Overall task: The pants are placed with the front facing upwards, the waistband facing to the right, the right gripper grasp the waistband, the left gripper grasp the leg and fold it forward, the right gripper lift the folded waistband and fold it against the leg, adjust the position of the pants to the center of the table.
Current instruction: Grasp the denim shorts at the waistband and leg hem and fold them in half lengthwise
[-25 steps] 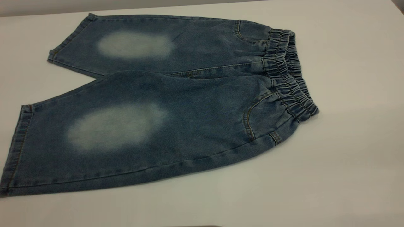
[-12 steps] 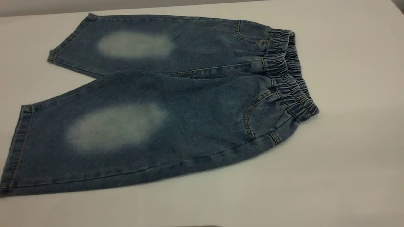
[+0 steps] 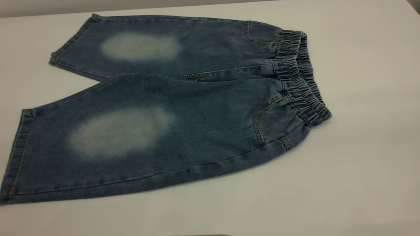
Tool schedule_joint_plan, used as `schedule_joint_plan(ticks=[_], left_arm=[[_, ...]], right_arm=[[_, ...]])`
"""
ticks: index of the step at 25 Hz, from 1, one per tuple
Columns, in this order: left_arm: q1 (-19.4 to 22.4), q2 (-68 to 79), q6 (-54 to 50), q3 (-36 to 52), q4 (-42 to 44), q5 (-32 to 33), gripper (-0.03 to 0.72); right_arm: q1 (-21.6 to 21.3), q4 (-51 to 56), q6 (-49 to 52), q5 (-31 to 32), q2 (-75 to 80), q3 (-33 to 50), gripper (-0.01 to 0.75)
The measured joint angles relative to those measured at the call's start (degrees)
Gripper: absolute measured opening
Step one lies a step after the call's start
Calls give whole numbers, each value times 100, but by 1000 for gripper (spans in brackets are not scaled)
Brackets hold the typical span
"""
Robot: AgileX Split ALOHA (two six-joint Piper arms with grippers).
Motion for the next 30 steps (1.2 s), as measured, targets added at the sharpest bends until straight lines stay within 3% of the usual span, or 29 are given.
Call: schedule_joint_plan(ticks=[11, 25, 30], left_arm=[[0, 2776, 91, -603, -306, -1216, 496], [0, 5610, 653, -806, -1601, -1698, 496], [0, 6380, 653, -813, -1865, -2032, 496]], right_arm=[[0, 1865, -1682, -1587, 2568, 0, 545], [0, 5016, -3807, -2627, 6147, -29, 545], [0, 6584, -5081, -2912, 7258, -37, 545]])
